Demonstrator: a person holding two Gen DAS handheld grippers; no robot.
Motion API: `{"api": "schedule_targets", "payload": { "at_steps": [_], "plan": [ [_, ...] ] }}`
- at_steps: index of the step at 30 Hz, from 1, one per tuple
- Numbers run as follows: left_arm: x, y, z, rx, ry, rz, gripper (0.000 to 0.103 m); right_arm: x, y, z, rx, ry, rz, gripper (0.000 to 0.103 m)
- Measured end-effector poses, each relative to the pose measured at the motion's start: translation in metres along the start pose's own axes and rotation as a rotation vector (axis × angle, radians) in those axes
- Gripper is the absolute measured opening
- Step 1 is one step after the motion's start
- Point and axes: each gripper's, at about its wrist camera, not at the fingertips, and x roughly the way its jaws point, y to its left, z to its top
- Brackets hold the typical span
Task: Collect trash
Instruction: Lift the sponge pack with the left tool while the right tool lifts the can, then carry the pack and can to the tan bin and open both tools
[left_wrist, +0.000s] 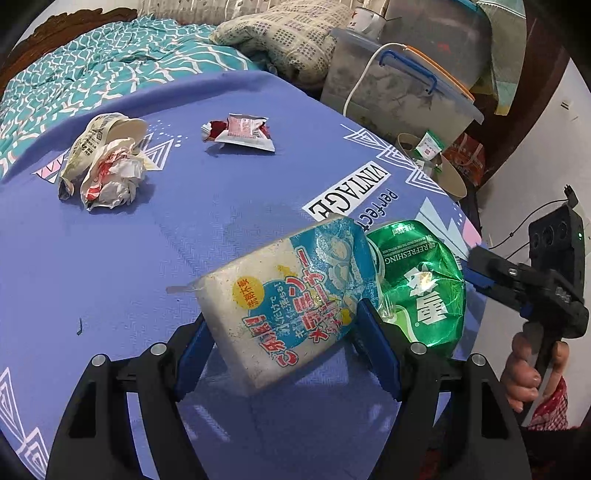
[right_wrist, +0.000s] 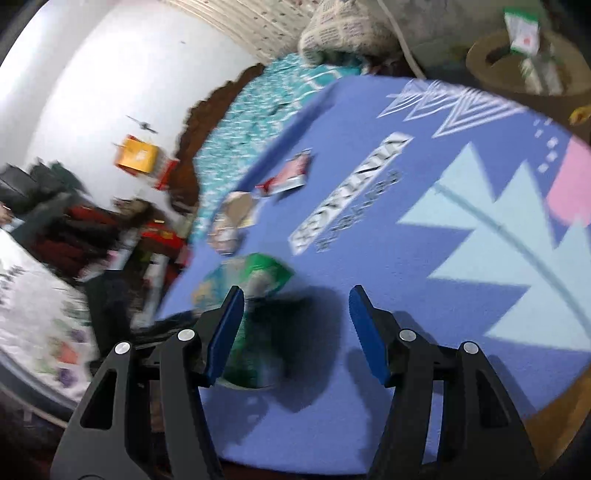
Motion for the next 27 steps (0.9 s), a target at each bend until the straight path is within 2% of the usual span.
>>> {"api": "schedule_targets", "payload": {
  "at_steps": [2, 4, 5, 7, 8, 10, 13, 16, 21, 27],
  "plan": [
    [-0.001, -0.001, 0.001, 0.002, 0.001, 0.005, 0.071, 0.005, 0.010, -0.005, 0.008, 0.018, 0.055, 0.062],
    [-0.001, -0.003, 0.001, 0.009, 0.001, 0.005, 0.071, 0.014, 0.018, -0.009, -0.004, 0.049, 0.055, 0.060],
    [-0.001, -0.006, 0.002, 0.016, 0.000, 0.006, 0.070, 0.020, 0.022, -0.010, -0.015, 0.062, 0.050, 0.056],
    [-0.002, -0.009, 0.003, 0.028, -0.001, 0.007, 0.070, 0.030, 0.025, -0.012, -0.034, 0.083, 0.025, 0.039],
    [-0.002, -0.011, 0.004, 0.033, 0.000, 0.003, 0.070, 0.036, 0.027, -0.013, -0.037, 0.099, 0.009, 0.028],
    [-0.001, -0.016, 0.005, 0.040, 0.001, 0.000, 0.070, 0.041, 0.024, -0.016, -0.025, 0.123, 0.021, 0.025],
    [-0.002, -0.021, 0.009, 0.056, -0.004, -0.003, 0.070, 0.038, 0.021, -0.008, -0.037, 0.102, 0.013, 0.023],
    [0.002, -0.028, 0.020, 0.067, 0.000, -0.007, 0.070, 0.023, 0.013, 0.006, -0.005, 0.042, 0.028, 0.022],
    [0.017, -0.059, 0.059, 0.129, 0.001, -0.029, 0.070, -0.008, -0.015, 0.049, 0.024, -0.086, -0.025, 0.022],
    [0.053, -0.126, 0.126, 0.219, -0.003, -0.130, 0.070, -0.064, -0.061, 0.122, -0.008, -0.285, -0.204, 0.022]
  ]
}}
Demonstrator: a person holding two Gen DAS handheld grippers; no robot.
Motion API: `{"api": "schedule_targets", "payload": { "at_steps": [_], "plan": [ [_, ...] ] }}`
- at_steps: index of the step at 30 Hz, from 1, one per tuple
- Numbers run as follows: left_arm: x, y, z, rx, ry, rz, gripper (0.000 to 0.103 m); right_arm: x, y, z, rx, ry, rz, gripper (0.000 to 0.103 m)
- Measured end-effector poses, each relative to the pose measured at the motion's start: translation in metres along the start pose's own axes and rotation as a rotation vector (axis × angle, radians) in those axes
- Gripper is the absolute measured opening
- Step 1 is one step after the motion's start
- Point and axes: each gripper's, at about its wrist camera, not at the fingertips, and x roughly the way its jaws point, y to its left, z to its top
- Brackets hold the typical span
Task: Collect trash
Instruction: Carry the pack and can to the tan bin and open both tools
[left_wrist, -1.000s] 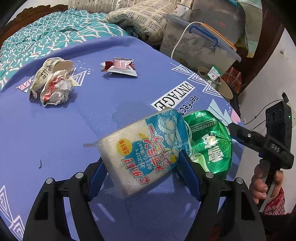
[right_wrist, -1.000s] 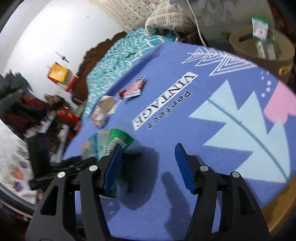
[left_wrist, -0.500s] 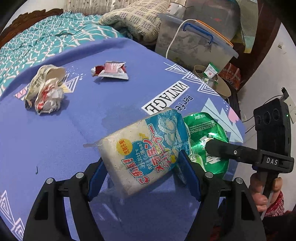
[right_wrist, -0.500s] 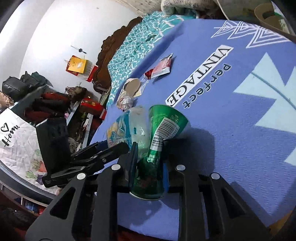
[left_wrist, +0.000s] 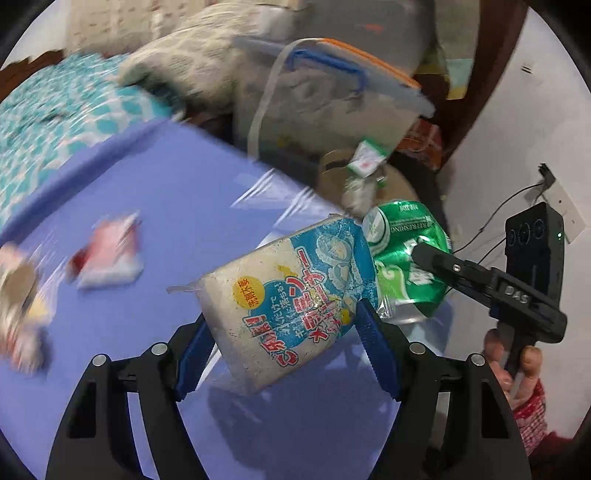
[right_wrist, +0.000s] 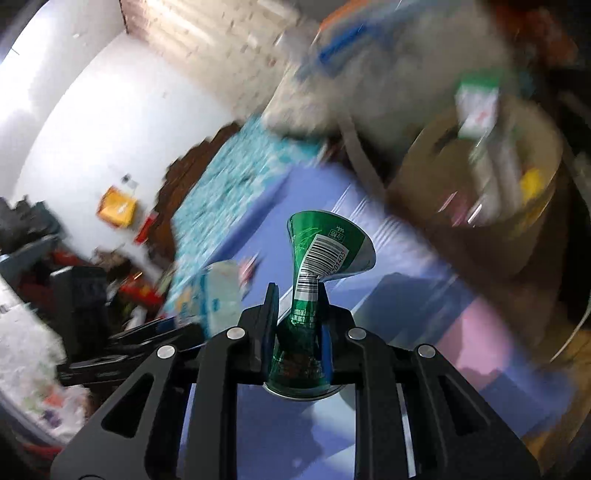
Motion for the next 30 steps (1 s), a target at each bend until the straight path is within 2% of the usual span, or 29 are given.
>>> {"api": "schedule_targets", "payload": {
  "at_steps": [4, 7, 10, 11, 12, 14, 17, 19, 21, 23, 28, 30],
  "plan": [
    [0.052, -0.037, 0.064, 0.060, 0.003, -0.038, 0.070, -0.004, -0.048, 0.053, -0.009, -0.099, -0.145, 0.022],
    [0.094, -0.059, 0.101, 0.082, 0.014, -0.028, 0.071, 0.005, -0.081, 0.074, -0.011, -0.107, -0.224, 0.022],
    [0.132, -0.077, 0.127, 0.084, 0.023, -0.021, 0.074, 0.021, -0.102, 0.081, -0.014, -0.082, -0.258, 0.027],
    [0.143, -0.082, 0.133, 0.082, 0.029, -0.020, 0.078, 0.026, -0.107, 0.084, -0.016, -0.076, -0.274, 0.047],
    [0.156, -0.087, 0.137, 0.082, 0.043, -0.023, 0.080, 0.028, -0.113, 0.088, -0.014, -0.074, -0.274, 0.079],
    [0.182, -0.095, 0.144, 0.083, 0.085, -0.016, 0.086, 0.018, -0.124, 0.090, 0.002, -0.125, -0.278, 0.078],
    [0.201, -0.095, 0.147, 0.067, 0.121, -0.012, 0.086, 0.007, -0.137, 0.105, 0.024, -0.168, -0.260, 0.071],
    [0.200, -0.092, 0.147, 0.059, 0.108, -0.030, 0.086, 0.007, -0.151, 0.120, 0.058, -0.188, -0.268, 0.066],
    [0.194, -0.087, 0.146, 0.047, 0.094, -0.043, 0.086, 0.015, -0.167, 0.136, 0.106, -0.180, -0.273, 0.055],
    [0.186, -0.082, 0.141, 0.032, 0.088, -0.066, 0.086, 0.033, -0.181, 0.150, 0.142, -0.152, -0.273, 0.049],
    [0.143, -0.067, 0.107, 0.037, 0.049, -0.118, 0.086, 0.079, -0.192, 0.169, 0.130, -0.092, -0.334, 0.047],
    [0.122, -0.055, 0.088, 0.030, 0.034, -0.143, 0.086, 0.094, -0.190, 0.177, 0.112, -0.052, -0.333, 0.043]
  ]
}}
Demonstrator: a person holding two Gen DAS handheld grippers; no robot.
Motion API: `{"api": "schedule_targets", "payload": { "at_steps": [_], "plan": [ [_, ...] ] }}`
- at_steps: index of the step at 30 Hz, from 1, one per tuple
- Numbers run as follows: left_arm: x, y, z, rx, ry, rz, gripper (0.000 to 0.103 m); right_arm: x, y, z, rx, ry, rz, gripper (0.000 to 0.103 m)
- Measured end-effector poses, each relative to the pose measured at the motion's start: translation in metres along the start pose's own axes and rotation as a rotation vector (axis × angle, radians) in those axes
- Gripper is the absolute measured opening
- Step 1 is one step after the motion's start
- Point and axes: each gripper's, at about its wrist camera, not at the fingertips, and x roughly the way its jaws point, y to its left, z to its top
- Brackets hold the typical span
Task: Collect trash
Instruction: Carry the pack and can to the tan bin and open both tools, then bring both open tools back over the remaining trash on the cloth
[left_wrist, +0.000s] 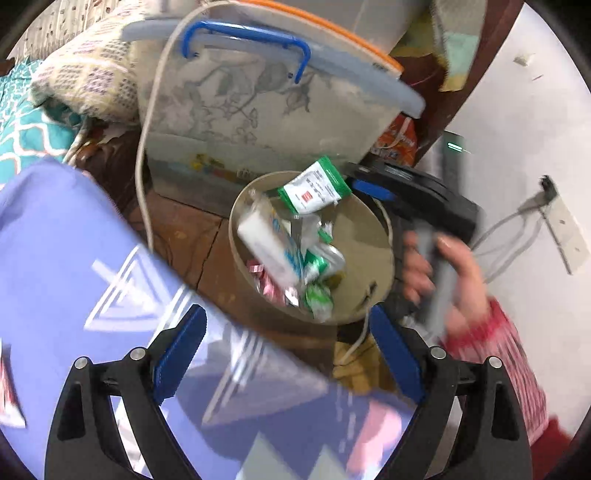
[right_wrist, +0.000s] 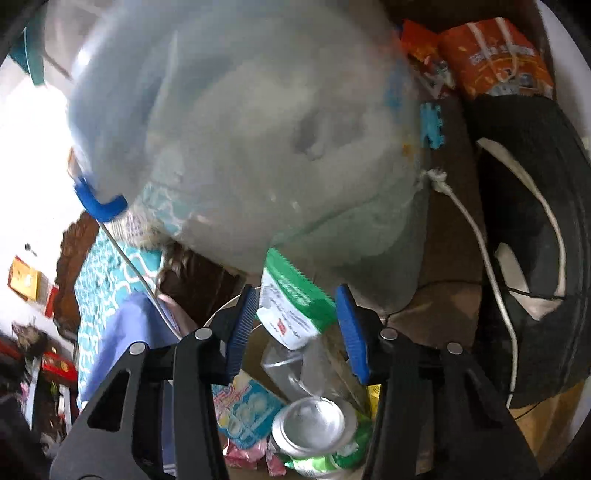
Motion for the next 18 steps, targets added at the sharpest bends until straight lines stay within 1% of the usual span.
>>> {"api": "schedule_targets", "payload": {
  "at_steps": [2, 4, 5, 7, 9, 11, 12, 14, 15, 17, 18],
  "plan": [
    [-0.018, 0.011, -0.014, -0.008, -0.012, 0.000, 0.086, 0.006, 0.010, -0.001, -0.020, 0.029, 0.002, 0.040],
    [-0.042, 0.029, -0.036, -0.031, -0.026, -0.001, 0.086, -0.001, 0.022, -0.010, -0.035, 0.052, 0.038, 0.040],
    [-0.054, 0.036, -0.047, -0.040, -0.030, 0.005, 0.086, -0.004, 0.029, -0.017, -0.043, 0.085, 0.069, 0.040],
    [-0.079, 0.060, -0.070, -0.074, -0.039, 0.037, 0.086, -0.004, 0.036, -0.034, -0.041, 0.171, 0.113, 0.041],
    [-0.106, 0.088, -0.095, -0.130, -0.045, 0.075, 0.086, -0.015, 0.045, -0.054, -0.067, 0.207, 0.121, 0.042],
    [-0.131, 0.109, -0.115, -0.177, -0.063, 0.119, 0.086, -0.030, 0.055, -0.070, -0.110, 0.200, 0.103, 0.043],
    [-0.151, 0.125, -0.131, -0.215, -0.085, 0.171, 0.086, -0.038, 0.061, -0.076, -0.126, 0.195, 0.110, 0.045],
    [-0.183, 0.150, -0.154, -0.290, -0.122, 0.235, 0.086, -0.055, 0.078, -0.084, -0.146, 0.172, 0.145, 0.049],
    [-0.195, 0.160, -0.162, -0.323, -0.137, 0.251, 0.086, -0.062, 0.090, -0.087, -0.160, 0.162, 0.168, 0.052],
    [-0.224, 0.185, -0.183, -0.401, -0.172, 0.297, 0.086, -0.069, 0.122, -0.096, -0.203, 0.159, 0.214, 0.053],
    [-0.240, 0.199, -0.196, -0.444, -0.196, 0.334, 0.086, -0.069, 0.141, -0.102, -0.230, 0.167, 0.236, 0.053]
  ]
}}
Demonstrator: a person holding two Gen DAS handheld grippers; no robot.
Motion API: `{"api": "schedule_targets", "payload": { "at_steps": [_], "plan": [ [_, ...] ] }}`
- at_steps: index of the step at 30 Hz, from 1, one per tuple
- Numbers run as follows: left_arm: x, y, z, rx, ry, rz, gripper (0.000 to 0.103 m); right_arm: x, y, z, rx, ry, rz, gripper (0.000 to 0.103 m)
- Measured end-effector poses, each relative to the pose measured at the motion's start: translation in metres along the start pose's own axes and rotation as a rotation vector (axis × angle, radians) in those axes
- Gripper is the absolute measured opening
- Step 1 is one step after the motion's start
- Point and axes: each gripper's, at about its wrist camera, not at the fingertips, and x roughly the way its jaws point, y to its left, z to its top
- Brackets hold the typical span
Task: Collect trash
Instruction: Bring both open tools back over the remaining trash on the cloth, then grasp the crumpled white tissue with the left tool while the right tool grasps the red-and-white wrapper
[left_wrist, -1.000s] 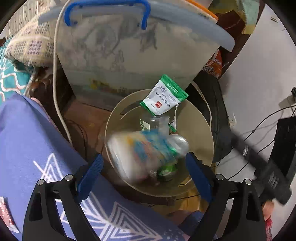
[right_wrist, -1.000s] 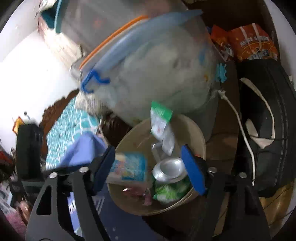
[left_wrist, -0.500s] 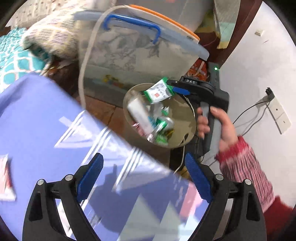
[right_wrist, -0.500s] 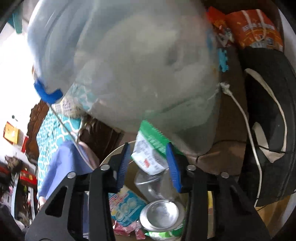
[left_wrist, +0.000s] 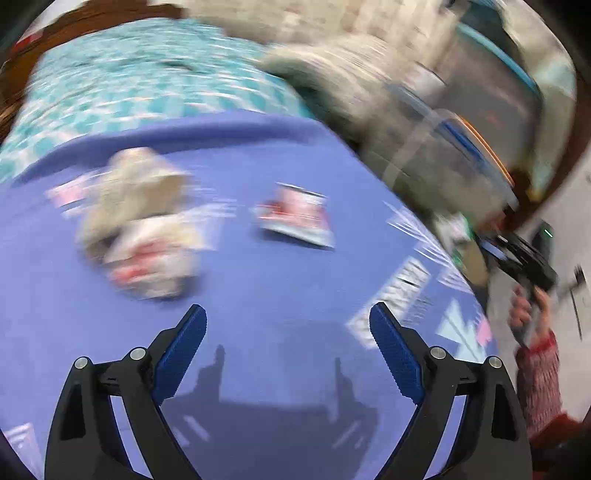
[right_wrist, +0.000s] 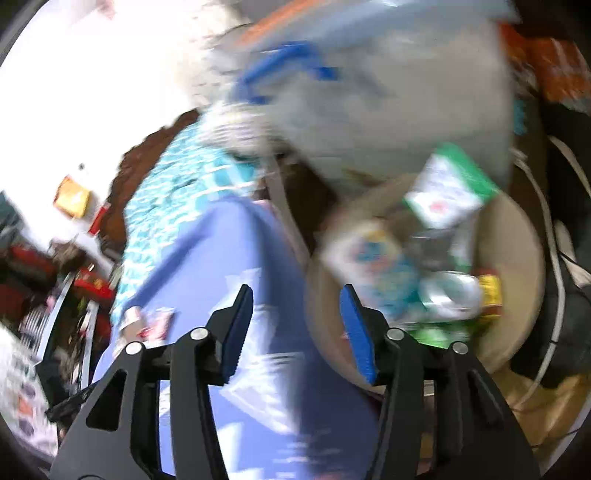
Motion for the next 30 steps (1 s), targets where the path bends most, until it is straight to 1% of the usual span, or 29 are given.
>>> {"api": "schedule_targets", "payload": {
  "at_steps": [3, 6, 8, 9, 10, 11, 13, 16, 19, 20, 21, 22, 23, 24, 25, 26, 27, 28, 29, 30],
  "plan": [
    [-0.019, 0.042, -0.002, -0.087, -0.035, 0.050, 0.085, 0.029, 0.068, -0.010, -0.096, 0.056, 0.066, 0.053],
    [-0.033, 0.077, 0.001, -0.158, -0.071, 0.090, 0.085, 0.074, 0.135, -0.035, -0.200, 0.144, 0.120, 0.053],
    [-0.034, 0.087, 0.005, -0.159, -0.072, 0.102, 0.085, 0.107, 0.175, -0.060, -0.274, 0.193, 0.124, 0.053],
    [-0.028, 0.088, 0.007, -0.146, -0.065, 0.117, 0.085, 0.124, 0.191, -0.070, -0.298, 0.215, 0.128, 0.056],
    [-0.023, 0.084, 0.009, -0.132, -0.058, 0.129, 0.086, 0.142, 0.201, -0.080, -0.309, 0.231, 0.126, 0.059],
    [-0.016, 0.079, 0.012, -0.113, -0.051, 0.140, 0.086, 0.159, 0.210, -0.086, -0.322, 0.239, 0.101, 0.063],
    [-0.002, 0.068, 0.016, -0.051, -0.038, 0.168, 0.086, 0.190, 0.226, -0.097, -0.350, 0.249, 0.049, 0.064],
    [0.018, 0.053, 0.023, 0.031, -0.037, 0.191, 0.085, 0.227, 0.230, -0.098, -0.337, 0.269, -0.006, 0.064],
    [0.037, 0.041, 0.031, 0.086, -0.036, 0.186, 0.085, 0.249, 0.234, -0.098, -0.325, 0.280, -0.023, 0.064],
    [0.042, 0.039, 0.033, 0.097, -0.034, 0.194, 0.085, 0.250, 0.236, -0.098, -0.334, 0.282, -0.028, 0.065],
    [0.050, 0.038, 0.034, 0.109, -0.029, 0.212, 0.084, 0.251, 0.241, -0.100, -0.359, 0.265, -0.040, 0.065],
    [0.056, 0.038, 0.035, 0.113, -0.022, 0.220, 0.081, 0.252, 0.246, -0.103, -0.388, 0.257, -0.051, 0.065],
    [0.062, 0.040, 0.036, 0.115, -0.013, 0.238, 0.078, 0.251, 0.251, -0.106, -0.409, 0.254, -0.065, 0.058],
    [0.066, 0.041, 0.035, 0.116, -0.015, 0.269, 0.076, 0.251, 0.254, -0.108, -0.425, 0.257, -0.066, 0.052],
    [0.068, 0.043, 0.036, 0.118, -0.014, 0.291, 0.060, 0.247, 0.258, -0.113, -0.447, 0.258, -0.065, 0.050],
    [0.069, 0.045, 0.034, 0.116, -0.012, 0.308, 0.047, 0.242, 0.262, -0.119, -0.471, 0.256, -0.065, 0.042],
    [0.065, 0.049, 0.033, 0.105, -0.016, 0.304, 0.045, 0.237, 0.267, -0.124, -0.491, 0.253, -0.060, 0.039],
    [0.061, 0.052, 0.032, 0.093, -0.020, 0.286, 0.039, 0.234, 0.269, -0.127, -0.512, 0.248, -0.065, 0.038],
    [0.054, 0.055, 0.029, 0.079, -0.021, 0.264, 0.036, 0.225, 0.268, -0.129, -0.527, 0.243, -0.066, 0.036],
    [0.049, 0.056, 0.028, 0.070, -0.021, 0.248, 0.035, 0.221, 0.269, -0.132, -0.536, 0.239, -0.063, 0.035]
  ]
}}
